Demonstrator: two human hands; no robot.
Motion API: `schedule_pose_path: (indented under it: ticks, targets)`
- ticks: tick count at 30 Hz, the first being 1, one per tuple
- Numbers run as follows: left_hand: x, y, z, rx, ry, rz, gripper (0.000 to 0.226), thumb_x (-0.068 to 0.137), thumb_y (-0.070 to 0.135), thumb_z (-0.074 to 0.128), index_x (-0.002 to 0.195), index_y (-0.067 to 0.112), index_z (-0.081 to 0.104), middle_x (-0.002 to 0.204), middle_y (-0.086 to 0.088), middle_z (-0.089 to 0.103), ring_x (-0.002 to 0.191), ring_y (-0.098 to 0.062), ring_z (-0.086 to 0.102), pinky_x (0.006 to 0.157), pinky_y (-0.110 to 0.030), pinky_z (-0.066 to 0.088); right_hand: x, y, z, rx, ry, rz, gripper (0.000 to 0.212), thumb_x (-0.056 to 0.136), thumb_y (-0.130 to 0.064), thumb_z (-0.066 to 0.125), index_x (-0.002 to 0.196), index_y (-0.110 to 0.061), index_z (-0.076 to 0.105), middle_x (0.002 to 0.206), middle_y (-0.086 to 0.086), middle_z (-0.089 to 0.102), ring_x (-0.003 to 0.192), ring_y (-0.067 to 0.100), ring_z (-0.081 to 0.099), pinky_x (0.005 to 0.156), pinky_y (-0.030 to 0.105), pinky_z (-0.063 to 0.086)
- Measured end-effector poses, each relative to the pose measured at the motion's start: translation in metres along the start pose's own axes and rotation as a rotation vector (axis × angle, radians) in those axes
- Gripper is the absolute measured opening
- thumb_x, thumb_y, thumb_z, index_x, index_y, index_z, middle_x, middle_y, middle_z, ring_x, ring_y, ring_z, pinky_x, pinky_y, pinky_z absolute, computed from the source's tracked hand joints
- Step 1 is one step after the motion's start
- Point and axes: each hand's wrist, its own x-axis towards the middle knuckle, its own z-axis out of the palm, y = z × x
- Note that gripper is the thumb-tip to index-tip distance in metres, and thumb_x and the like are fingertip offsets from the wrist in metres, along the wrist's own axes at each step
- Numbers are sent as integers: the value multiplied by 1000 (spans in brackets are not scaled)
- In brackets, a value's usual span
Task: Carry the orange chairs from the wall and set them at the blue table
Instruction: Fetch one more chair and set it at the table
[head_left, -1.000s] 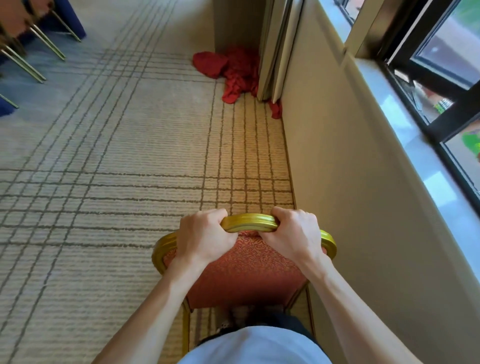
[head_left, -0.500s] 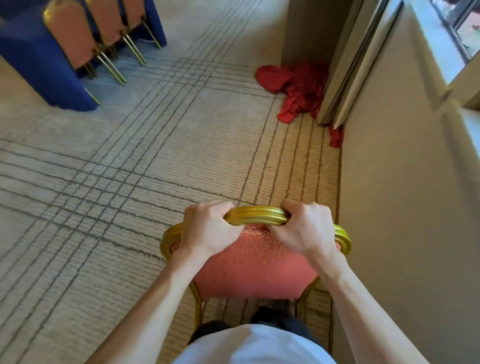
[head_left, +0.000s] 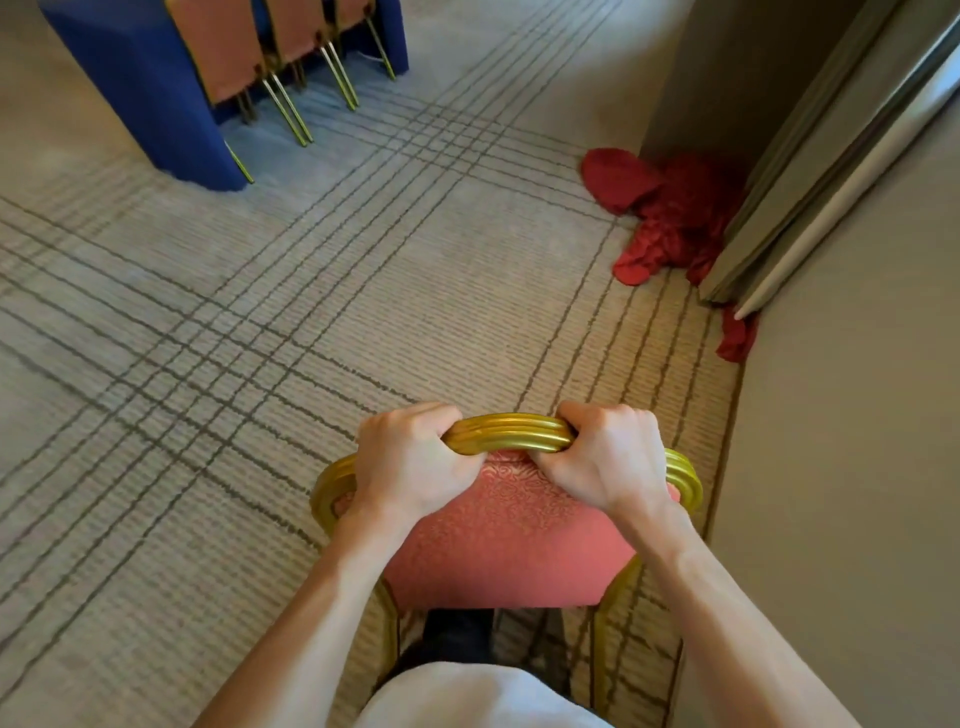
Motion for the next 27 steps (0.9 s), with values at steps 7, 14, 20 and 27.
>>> schedule_pose_path:
  ticks: [7, 14, 20, 27]
  targets:
    - [118, -56, 21, -27, 5, -65, 39, 65, 35, 77, 54, 16, 45, 51, 0, 54, 50, -25, 52, 46, -32, 36, 131, -5, 30, -28, -44, -7, 43, 70, -57, 56, 54, -21, 37, 51, 3, 59, 56, 36, 60, 52, 34, 43]
    - [214, -97, 30, -79, 3, -16, 37, 68, 34, 77, 54, 16, 47, 51, 3, 50, 50, -17, 48, 46, -34, 40, 228, -9, 45, -59, -22, -25, 44, 68, -48, 70, 55, -21, 38, 52, 2, 60, 55, 34, 61, 52, 32, 40]
    - [298, -128, 50, -72, 1, 0, 42, 68, 31, 79, 53, 19, 41, 50, 8, 40, 50, -12, 38, 48, -29, 31, 314, 3, 72, -50, 4, -28, 42, 65, -44, 70, 54, -21, 37, 48, -1, 56, 50, 30, 59, 52, 28, 33]
    - [425, -172, 94, -6, -41, -14, 41, 63, 30, 79, 52, 21, 41, 50, 5, 42, 51, -19, 48, 48, -31, 32, 445, 31, 124, -15, -32, 6, 46, 68, -48, 71, 53, -22, 36, 52, 2, 60, 58, 35, 62, 54, 34, 43]
